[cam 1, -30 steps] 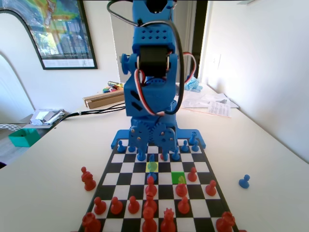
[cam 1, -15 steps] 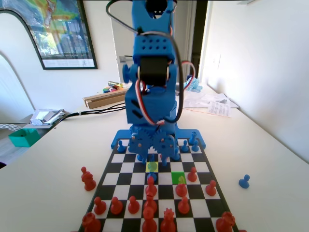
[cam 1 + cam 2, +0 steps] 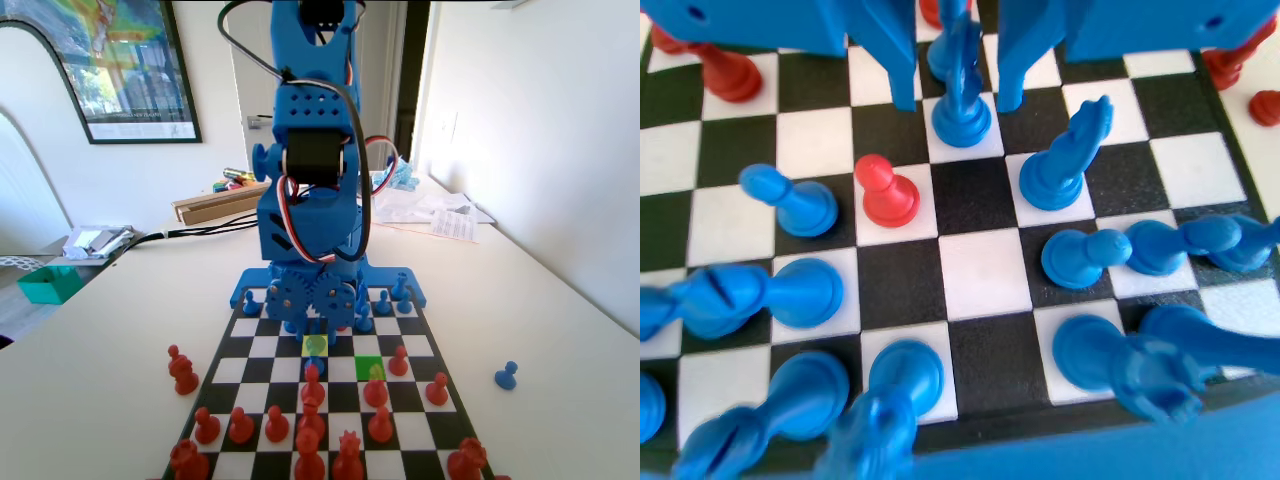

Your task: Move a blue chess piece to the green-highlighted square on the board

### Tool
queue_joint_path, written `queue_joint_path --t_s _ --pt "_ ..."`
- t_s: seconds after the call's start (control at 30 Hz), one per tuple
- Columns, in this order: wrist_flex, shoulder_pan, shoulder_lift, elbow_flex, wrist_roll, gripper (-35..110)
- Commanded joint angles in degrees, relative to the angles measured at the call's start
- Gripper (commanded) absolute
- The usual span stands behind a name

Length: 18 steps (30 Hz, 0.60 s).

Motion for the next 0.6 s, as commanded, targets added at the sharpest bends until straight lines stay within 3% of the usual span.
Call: queue_joint_path --t_s 0.0,0.4,0.57 --pt "0.4 0.2 1.5 -0.1 -0.7 7" --pt "1.4 -0.4 1.5 -2.5 0.2 1" --pt "6.8 -0.1 1.8 -7.2 1.1 1"
